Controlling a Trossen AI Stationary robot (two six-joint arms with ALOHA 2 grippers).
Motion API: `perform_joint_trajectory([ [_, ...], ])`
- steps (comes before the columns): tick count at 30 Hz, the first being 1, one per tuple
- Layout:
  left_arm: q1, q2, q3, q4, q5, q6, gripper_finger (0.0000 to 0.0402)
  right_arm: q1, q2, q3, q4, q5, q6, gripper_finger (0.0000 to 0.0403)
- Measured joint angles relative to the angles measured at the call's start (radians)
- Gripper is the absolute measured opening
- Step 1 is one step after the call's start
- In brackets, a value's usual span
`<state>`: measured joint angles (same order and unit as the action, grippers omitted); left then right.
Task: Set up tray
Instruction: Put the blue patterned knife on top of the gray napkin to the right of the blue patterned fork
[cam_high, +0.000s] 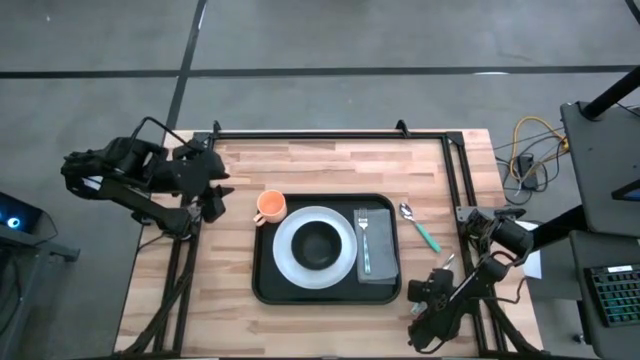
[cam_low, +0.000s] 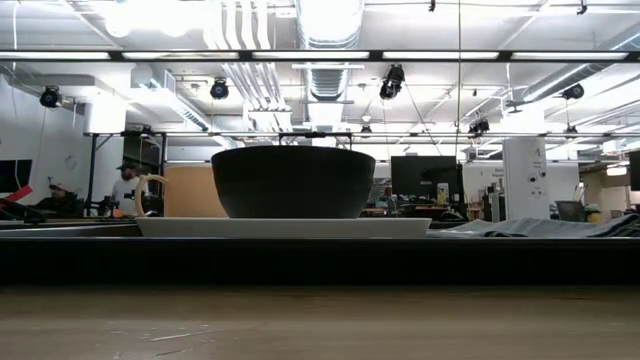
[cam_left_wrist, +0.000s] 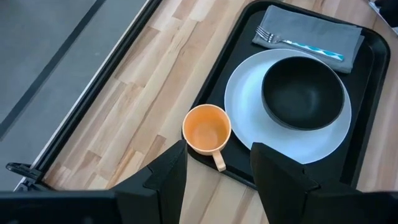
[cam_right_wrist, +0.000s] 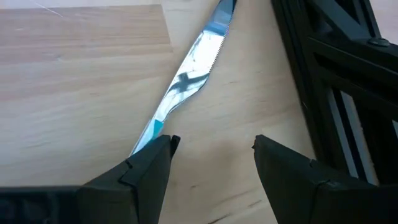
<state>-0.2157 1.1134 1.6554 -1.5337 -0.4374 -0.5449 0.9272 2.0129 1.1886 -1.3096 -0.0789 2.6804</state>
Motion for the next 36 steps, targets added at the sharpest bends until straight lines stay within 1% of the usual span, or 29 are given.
perform_joint_trajectory([
  [8, 0.000, -0.001, 0.000, 0.000, 0.000, 0.005, 0.0158, -0.005, -0.001, 0.000, 0.010, 0.037, -0.007, 0.0219],
  [16, 0.000, -0.002, 0.000, 0.000, -0.001, 0.008, 0.0158, -0.025, -0.001, 0.000, 0.018, 0.112, -0.019, 0.0219],
  [20, 0.000, -0.002, 0.000, -0.001, -0.001, 0.008, 0.0158, -0.028, -0.001, 0.000, 0.019, 0.111, -0.029, 0.0219],
  [22, 0.000, -0.002, 0.000, -0.004, -0.001, 0.008, 0.0158, -0.028, -0.002, 0.002, 0.019, 0.085, -0.028, 0.0219],
  [25, 0.000, -0.002, 0.000, -0.003, -0.001, 0.009, 0.0158, -0.031, -0.004, 0.047, -0.006, 0.025, -0.031, 0.0219],
  [30, 0.000, -0.002, 0.000, -0.004, -0.002, 0.029, 0.0158, -0.044, -0.022, 0.176, -0.152, -0.022, -0.042, 0.0219],
  [33, 0.000, -0.002, 0.000, -0.003, -0.002, 0.034, 0.0158, -0.063, -0.024, 0.232, -0.199, -0.016, -0.058, 0.0219],
  [36, 0.000, -0.002, 0.000, -0.004, -0.002, 0.035, 0.0158, -0.085, -0.021, 0.246, -0.196, 0.044, -0.108, 0.0219],
])
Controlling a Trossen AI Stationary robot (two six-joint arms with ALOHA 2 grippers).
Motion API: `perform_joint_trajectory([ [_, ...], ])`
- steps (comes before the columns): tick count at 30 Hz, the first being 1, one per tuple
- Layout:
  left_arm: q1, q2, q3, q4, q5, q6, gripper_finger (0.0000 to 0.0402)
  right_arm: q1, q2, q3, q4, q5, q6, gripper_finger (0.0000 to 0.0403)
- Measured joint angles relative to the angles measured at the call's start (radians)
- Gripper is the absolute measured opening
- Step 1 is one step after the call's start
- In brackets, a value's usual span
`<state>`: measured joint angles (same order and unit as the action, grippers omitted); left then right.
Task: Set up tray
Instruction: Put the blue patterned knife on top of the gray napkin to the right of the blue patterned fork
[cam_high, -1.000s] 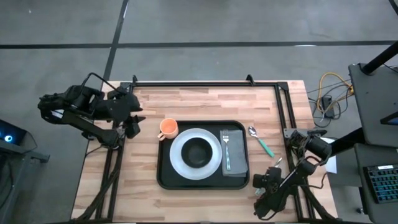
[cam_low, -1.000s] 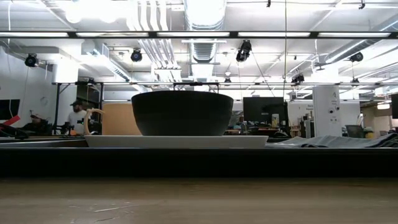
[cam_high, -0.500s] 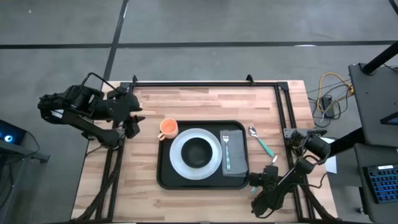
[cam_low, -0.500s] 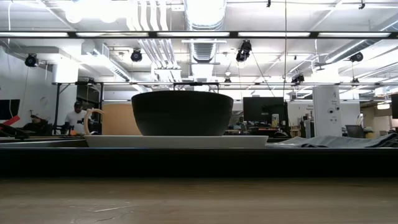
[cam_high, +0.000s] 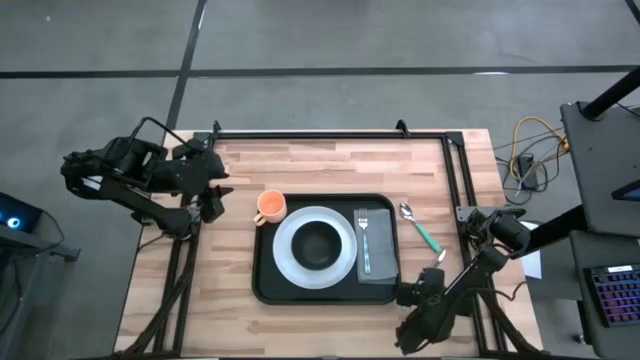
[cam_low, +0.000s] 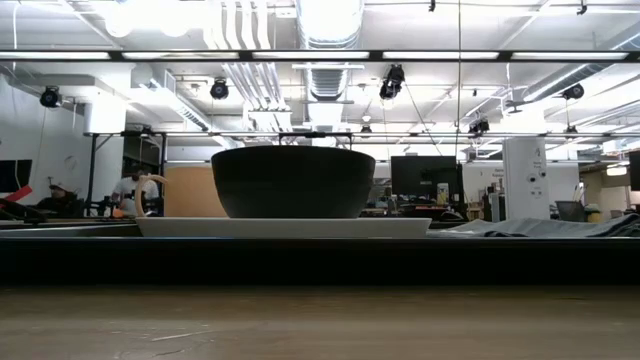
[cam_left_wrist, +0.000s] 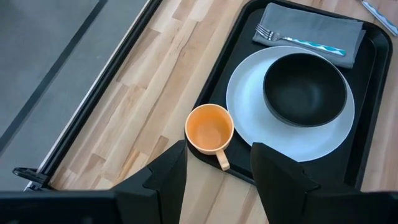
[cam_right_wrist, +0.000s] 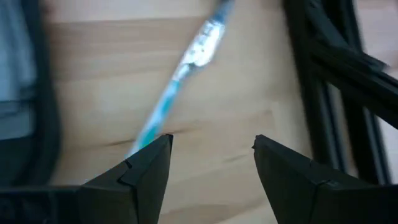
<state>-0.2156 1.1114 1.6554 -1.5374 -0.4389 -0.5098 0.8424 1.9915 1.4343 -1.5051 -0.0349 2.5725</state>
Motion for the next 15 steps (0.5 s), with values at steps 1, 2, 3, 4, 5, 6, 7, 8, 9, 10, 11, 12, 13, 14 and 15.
perform_joint_trajectory([
  [1, 0.000, 0.000, 0.000, 0.000, 0.000, 0.000, 0.0158, -0.007, 0.002, 0.002, 0.002, 0.019, -0.017, 0.0219],
  [2, 0.000, 0.000, 0.000, 0.000, 0.000, 0.000, 0.0158, -0.015, 0.005, 0.001, 0.001, 0.035, -0.029, 0.0219],
  [3, 0.000, 0.000, 0.000, 0.000, 0.003, 0.000, 0.0158, -0.022, 0.007, -0.001, 0.001, 0.040, -0.037, 0.0219],
  [4, 0.000, 0.000, 0.000, 0.000, 0.012, 0.000, 0.0158, -0.029, 0.010, -0.004, 0.001, 0.040, -0.041, 0.0219],
  [5, 0.000, 0.000, 0.000, 0.000, 0.022, 0.000, 0.0158, -0.032, 0.014, -0.007, 0.001, 0.039, -0.046, 0.0219],
  [6, 0.000, 0.000, 0.000, 0.000, 0.035, 0.000, 0.0158, -0.033, 0.018, -0.010, 0.002, 0.039, -0.053, 0.0219],
  [7, 0.000, 0.000, 0.000, 0.000, 0.042, 0.000, 0.0158, -0.034, 0.020, -0.013, 0.002, 0.039, -0.064, 0.0219],
  [8, 0.000, 0.000, 0.000, 0.000, 0.043, 0.000, 0.0158, -0.036, 0.020, -0.016, 0.003, 0.036, -0.078, 0.0219],
  [9, 0.000, 0.000, 0.000, 0.000, 0.045, 0.000, 0.0158, -0.037, 0.020, -0.020, 0.002, 0.032, -0.086, 0.0219],
  [10, 0.000, -0.001, 0.000, 0.000, 0.046, 0.000, 0.0158, -0.038, 0.020, -0.023, 0.001, 0.018, -0.084, 0.0219],
  [11, 0.000, -0.001, 0.000, 0.000, 0.046, 0.000, 0.0158, -0.038, 0.020, -0.027, 0.002, 0.004, -0.071, 0.0219],
  [12, 0.000, -0.001, 0.000, 0.000, 0.046, -0.001, 0.0158, -0.039, 0.020, -0.029, 0.003, -0.009, -0.054, 0.0219],
  [13, 0.000, -0.001, 0.000, 0.000, 0.046, -0.003, 0.0158, -0.040, 0.020, -0.031, 0.003, -0.012, -0.038, 0.0219],
  [14, 0.000, -0.001, 0.000, 0.000, 0.046, -0.005, 0.0158, -0.041, 0.020, -0.032, 0.003, -0.011, -0.025, 0.0219],
  [15, 0.000, -0.001, 0.001, 0.000, 0.046, -0.005, 0.0158, -0.041, 0.020, -0.036, 0.008, -0.005, -0.012, 0.0219],
])
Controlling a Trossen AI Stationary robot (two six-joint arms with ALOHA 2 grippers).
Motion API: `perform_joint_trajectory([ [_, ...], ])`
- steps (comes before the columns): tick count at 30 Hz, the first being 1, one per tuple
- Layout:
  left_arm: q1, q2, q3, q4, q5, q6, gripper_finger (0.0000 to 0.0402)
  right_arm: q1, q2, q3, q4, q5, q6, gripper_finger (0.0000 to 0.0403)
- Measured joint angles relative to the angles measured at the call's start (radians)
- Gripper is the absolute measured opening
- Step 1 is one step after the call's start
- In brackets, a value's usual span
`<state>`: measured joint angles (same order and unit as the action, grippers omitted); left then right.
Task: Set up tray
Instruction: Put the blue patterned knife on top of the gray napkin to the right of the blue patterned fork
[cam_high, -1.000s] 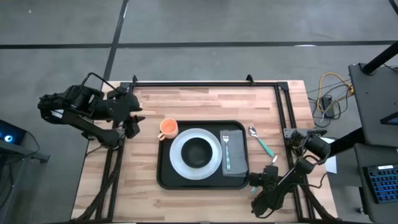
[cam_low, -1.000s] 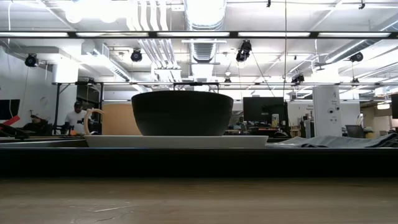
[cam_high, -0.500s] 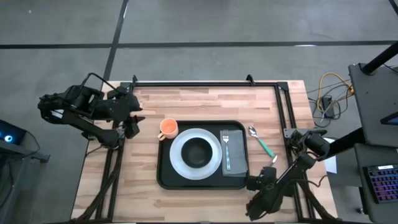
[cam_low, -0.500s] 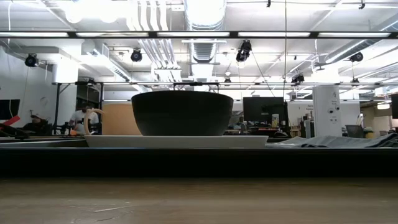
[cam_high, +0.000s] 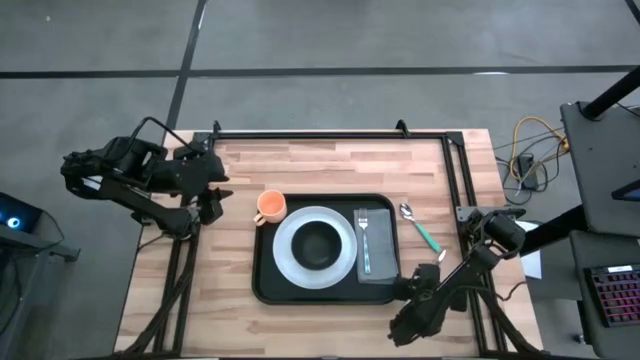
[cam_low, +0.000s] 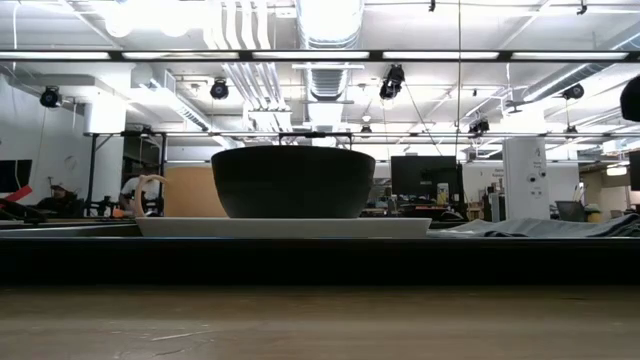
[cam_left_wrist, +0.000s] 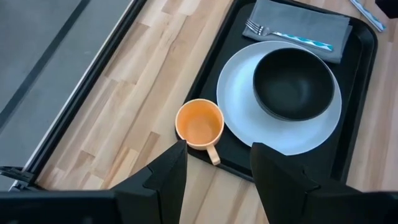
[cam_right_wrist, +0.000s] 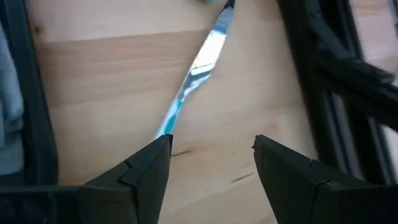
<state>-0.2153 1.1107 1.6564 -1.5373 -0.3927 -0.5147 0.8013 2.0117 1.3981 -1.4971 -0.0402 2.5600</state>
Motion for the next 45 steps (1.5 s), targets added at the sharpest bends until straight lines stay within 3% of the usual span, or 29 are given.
perform_joint_trajectory([
  [9, 0.000, 0.000, 0.000, 0.001, 0.001, 0.000, 0.0158, -0.039, 0.002, -0.073, 0.149, 0.112, 0.014, 0.0219],
  [21, 0.000, 0.001, 0.006, 0.000, 0.027, -0.019, 0.0158, -0.049, -0.005, -0.208, 0.276, 0.088, 0.044, 0.0219],
  [40, 0.000, 0.000, 0.008, 0.000, 0.031, -0.044, 0.0158, -0.044, -0.003, -0.227, 0.316, 0.074, 0.040, 0.0219],
  [45, 0.000, 0.000, 0.008, 0.000, 0.079, -0.046, 0.0158, -0.036, -0.003, -0.228, 0.317, 0.079, 0.036, 0.0219],
])
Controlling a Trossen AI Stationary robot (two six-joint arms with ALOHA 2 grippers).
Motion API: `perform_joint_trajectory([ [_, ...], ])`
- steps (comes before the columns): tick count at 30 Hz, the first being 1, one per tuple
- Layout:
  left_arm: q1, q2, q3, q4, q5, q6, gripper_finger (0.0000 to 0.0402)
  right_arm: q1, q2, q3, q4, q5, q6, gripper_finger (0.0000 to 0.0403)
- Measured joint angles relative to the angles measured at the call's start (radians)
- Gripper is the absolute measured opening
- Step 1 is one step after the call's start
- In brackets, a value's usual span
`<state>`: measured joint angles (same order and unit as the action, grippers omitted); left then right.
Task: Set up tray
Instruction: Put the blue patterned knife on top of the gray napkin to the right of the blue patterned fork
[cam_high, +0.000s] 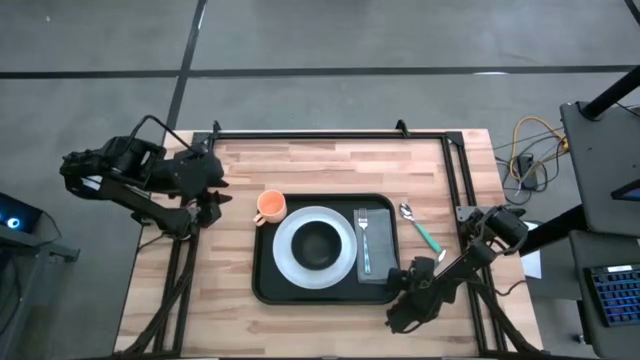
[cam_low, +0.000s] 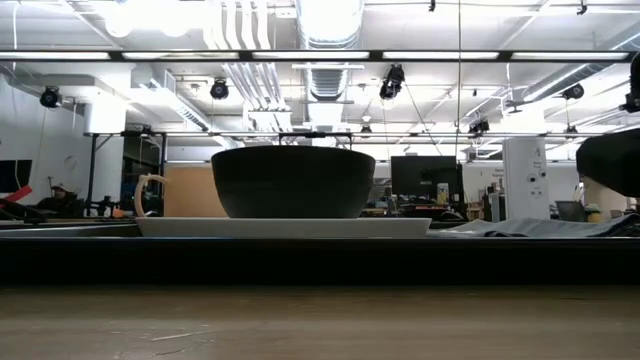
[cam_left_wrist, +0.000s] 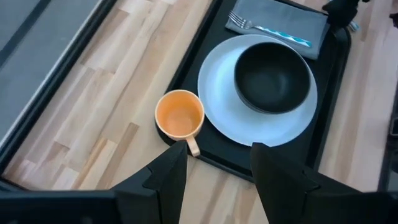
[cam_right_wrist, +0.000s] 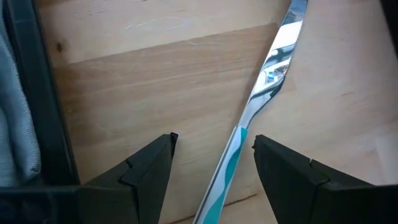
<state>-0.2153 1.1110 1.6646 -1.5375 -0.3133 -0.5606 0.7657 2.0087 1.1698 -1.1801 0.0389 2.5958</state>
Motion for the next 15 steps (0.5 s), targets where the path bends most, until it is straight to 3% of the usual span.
perform_joint_trajectory([
  [15, 0.000, 0.000, 0.000, 0.000, 0.039, -0.056, 0.0158, 0.059, -0.006, -0.048, 0.062, 0.081, 0.000, 0.0219],
])
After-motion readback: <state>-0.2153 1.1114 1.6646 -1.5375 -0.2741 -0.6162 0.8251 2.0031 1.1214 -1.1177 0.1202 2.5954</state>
